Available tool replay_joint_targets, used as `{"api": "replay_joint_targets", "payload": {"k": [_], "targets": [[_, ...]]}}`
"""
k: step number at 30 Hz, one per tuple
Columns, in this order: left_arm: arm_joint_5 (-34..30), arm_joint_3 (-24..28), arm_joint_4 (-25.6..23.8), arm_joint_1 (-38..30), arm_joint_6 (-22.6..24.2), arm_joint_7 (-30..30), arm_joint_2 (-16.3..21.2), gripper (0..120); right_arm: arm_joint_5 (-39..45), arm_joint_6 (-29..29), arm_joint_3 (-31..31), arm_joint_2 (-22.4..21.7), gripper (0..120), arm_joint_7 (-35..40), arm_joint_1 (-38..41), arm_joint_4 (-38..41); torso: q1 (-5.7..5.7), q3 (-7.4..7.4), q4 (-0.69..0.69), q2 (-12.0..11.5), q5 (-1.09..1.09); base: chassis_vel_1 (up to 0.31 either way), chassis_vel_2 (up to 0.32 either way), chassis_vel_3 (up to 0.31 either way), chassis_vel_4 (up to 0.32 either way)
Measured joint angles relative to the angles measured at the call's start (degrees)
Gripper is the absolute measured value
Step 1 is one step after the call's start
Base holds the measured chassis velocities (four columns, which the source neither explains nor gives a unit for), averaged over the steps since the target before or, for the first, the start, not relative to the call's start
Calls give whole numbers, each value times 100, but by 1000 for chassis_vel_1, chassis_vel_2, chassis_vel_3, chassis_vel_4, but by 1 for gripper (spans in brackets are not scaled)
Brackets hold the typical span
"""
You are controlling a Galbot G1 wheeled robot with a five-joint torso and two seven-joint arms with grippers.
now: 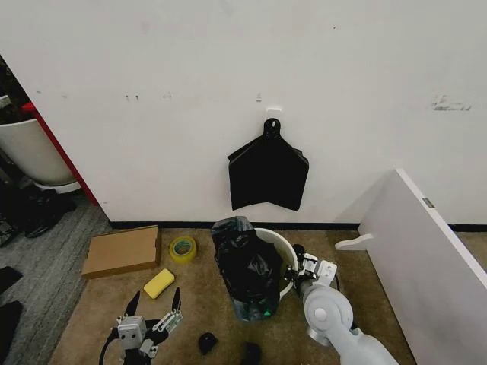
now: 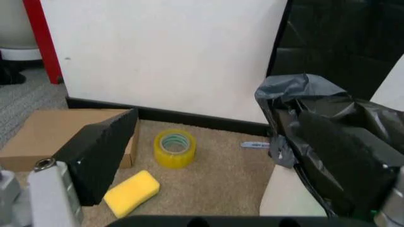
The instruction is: Place the garbage bag over the trash bin.
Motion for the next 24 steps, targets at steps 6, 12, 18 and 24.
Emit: {"api": "replay_joint_targets", "payload": {"k": [6, 12, 18, 24], "targets": [[35, 6, -56, -5, 79, -1, 50, 100, -307, 82, 122, -47, 60, -137, -153, 130, 0, 0, 0, 0, -1, 0, 0, 0, 0], [83, 120, -202, -85, 400, -7, 245, 100, -719, 311, 423, -139, 83, -466, -399, 293, 0, 0, 0, 0, 0, 0, 0, 0, 0], [-11, 439, -482, -547, 1118, -148, 740, 100, -1075, 411, 888, -283, 98, -881, -772, 646, 0, 0, -1, 0, 0, 0, 0, 0, 0], [-471, 659, -486, -1367, 1920, -319, 1171, 100, -1318, 427, 1356, -385, 100, -1455, -1113, 1059, 0, 0, -1, 0, -1, 0, 0, 0, 0]]}}
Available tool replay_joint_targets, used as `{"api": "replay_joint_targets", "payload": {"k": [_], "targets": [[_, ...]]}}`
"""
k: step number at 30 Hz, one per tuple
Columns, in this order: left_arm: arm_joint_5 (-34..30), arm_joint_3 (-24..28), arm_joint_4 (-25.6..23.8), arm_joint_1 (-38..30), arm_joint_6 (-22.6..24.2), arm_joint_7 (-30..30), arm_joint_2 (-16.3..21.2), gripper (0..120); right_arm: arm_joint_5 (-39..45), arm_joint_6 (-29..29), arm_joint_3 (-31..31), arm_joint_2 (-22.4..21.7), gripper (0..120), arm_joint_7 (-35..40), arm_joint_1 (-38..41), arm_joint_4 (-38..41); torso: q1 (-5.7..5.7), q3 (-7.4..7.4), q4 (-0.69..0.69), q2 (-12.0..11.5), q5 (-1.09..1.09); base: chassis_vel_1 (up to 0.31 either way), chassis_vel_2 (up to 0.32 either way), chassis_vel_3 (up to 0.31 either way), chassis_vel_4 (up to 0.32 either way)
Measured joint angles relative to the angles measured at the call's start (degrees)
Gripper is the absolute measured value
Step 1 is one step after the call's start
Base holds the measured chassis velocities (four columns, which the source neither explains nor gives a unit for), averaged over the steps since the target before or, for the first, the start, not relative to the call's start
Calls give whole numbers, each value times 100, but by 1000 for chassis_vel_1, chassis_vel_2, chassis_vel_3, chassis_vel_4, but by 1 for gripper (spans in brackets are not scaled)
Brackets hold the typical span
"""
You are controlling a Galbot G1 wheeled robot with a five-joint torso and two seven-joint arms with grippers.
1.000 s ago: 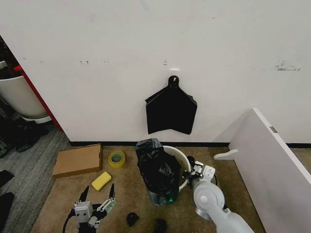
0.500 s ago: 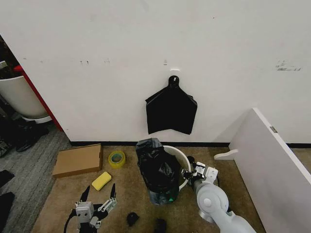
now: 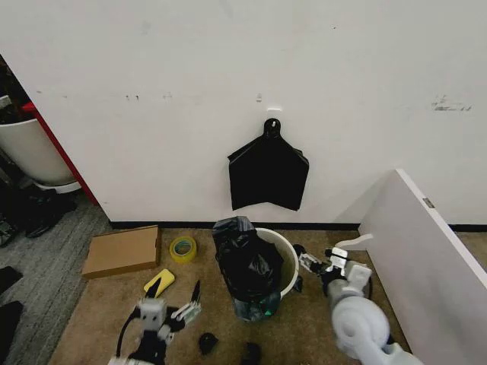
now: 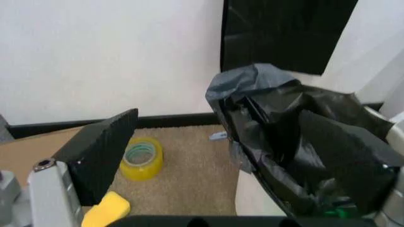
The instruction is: Place the garbage bag over the trash bin.
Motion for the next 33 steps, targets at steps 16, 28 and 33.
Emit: {"api": "replay_joint_targets", "payload": {"k": [16, 28, 33], "targets": [[-1720, 1188, 497, -1865, 1631, -1155, -40, 100, -949, -48, -408, -75, 100, -382, -226, 267, 0, 0, 1, 0, 2, 0, 0, 0, 0], [-2853, 2091, 1292, -3342, 2108, -2273, -708, 99, -1047, -159, -182, -86, 100, -310, -417, 424, 0, 0, 1, 0, 1, 0, 0, 0, 0], [-3545, 2100, 1513, -3660, 2276, -2697, -1074, 99, -1042, -174, -201, -98, 100, -303, -377, 396, 0, 0, 0, 0, 1, 0, 0, 0, 0]]}}
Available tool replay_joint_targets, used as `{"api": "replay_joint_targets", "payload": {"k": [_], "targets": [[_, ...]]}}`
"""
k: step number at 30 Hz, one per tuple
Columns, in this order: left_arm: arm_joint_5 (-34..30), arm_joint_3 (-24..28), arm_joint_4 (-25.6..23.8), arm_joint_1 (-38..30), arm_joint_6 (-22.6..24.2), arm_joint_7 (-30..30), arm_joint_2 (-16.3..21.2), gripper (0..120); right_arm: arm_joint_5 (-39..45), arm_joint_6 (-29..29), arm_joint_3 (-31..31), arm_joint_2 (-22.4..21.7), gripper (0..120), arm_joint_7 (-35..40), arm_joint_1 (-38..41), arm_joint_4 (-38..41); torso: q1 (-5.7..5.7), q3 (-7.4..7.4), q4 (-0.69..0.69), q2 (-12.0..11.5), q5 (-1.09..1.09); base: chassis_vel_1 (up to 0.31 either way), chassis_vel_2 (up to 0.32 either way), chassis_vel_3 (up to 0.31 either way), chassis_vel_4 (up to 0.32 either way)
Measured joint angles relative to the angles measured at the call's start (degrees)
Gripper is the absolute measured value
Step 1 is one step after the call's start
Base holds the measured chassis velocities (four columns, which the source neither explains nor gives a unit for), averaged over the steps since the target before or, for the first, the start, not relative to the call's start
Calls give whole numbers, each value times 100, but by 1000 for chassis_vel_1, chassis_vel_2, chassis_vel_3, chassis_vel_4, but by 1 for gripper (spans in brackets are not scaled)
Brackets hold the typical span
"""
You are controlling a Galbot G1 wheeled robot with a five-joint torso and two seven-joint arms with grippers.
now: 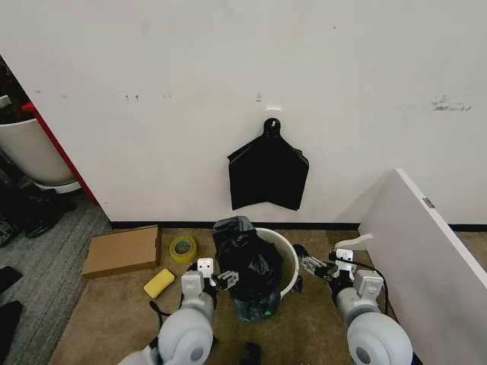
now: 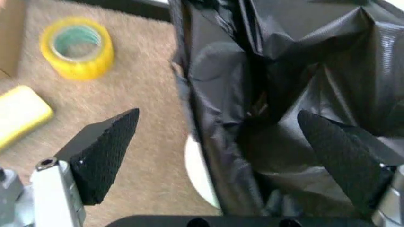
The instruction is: Place the garbage bag over the trash bin.
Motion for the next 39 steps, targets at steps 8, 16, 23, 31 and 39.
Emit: {"api": "replay_joint_targets", "payload": {"k": [8, 16, 23, 31, 39], "targets": [[-134, 73, 303, -223, 139, -117, -465, 99, 113, -66, -40, -76, 100, 49, 48, -64, 0, 0, 0, 0, -1, 0, 0, 0, 0], [-103, 35, 290, -170, 320, -256, -383, 95, 184, -118, -42, -55, 100, 71, 72, -100, 0, 0, 1, 0, -1, 0, 0, 0, 0], [-389, -65, 622, -467, 339, -375, -513, 95, 235, -121, -52, -67, 100, 75, 91, -140, 0, -1, 0, 0, -1, 0, 0, 0, 0], [-653, -179, 1154, -537, 308, -210, -747, 74, 203, -106, -174, -6, 100, 77, 106, -166, 0, 0, 0, 0, -1, 0, 0, 0, 0], [-789, -230, 1240, -575, 317, -226, -792, 46, 198, -90, -183, -4, 100, 82, 84, -165, 0, 0, 0, 0, -1, 0, 0, 0, 0]]}}
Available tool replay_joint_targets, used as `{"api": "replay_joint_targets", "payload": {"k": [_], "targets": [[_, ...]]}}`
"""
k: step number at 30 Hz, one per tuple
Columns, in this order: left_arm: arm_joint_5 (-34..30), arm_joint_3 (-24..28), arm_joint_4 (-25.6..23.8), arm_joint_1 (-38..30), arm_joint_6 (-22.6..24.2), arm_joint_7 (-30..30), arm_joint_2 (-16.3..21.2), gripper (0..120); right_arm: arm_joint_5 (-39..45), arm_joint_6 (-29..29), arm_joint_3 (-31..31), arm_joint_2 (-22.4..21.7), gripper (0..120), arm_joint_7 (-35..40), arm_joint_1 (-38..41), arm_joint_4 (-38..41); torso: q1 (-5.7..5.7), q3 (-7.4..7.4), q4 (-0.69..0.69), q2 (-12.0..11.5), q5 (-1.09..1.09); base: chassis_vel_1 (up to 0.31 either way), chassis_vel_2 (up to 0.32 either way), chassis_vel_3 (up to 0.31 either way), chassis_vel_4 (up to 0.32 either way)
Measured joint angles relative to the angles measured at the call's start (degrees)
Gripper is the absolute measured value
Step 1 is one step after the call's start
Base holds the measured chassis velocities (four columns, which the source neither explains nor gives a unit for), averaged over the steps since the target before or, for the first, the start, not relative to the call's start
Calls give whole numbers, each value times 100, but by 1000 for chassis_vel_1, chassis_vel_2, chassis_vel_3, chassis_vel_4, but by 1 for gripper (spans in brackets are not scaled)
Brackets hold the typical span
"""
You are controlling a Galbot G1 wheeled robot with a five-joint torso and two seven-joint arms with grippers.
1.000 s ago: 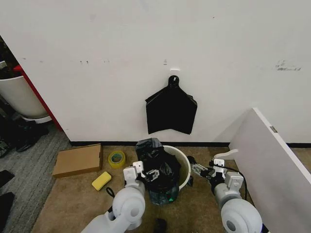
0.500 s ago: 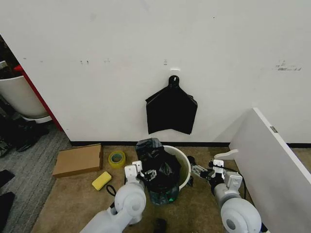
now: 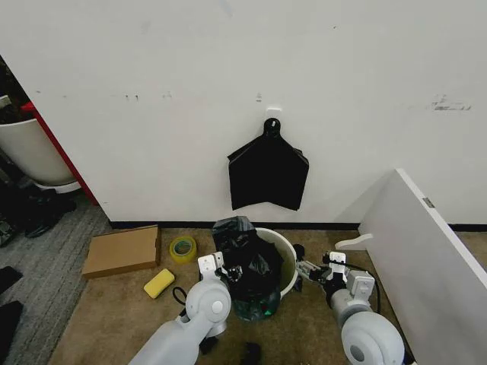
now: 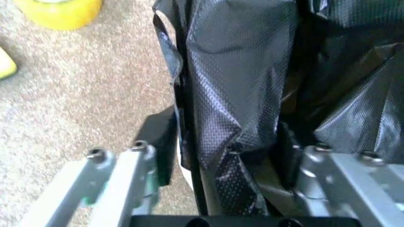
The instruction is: Place the garbage bag over the trash bin.
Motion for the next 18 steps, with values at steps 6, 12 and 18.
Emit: {"api": "replay_joint_targets", "payload": {"k": [6, 12, 18], "targets": [[-129, -8, 47, -74, 1, -77, 5, 24, 2, 8, 39, -2, 100, 8, -23, 31, 0, 0, 0, 0, 0, 0, 0, 0, 0], [-136, -33, 27, -84, 3, -118, 32, 4, 7, 14, 48, -4, 100, 11, -31, 44, 0, 0, 0, 0, 0, 0, 0, 0, 0], [-127, -97, -66, -12, 5, -113, 113, 1, 6, 22, 19, 24, 100, 13, -17, 32, 0, 0, 0, 0, 0, 0, 0, 0, 0]]}}
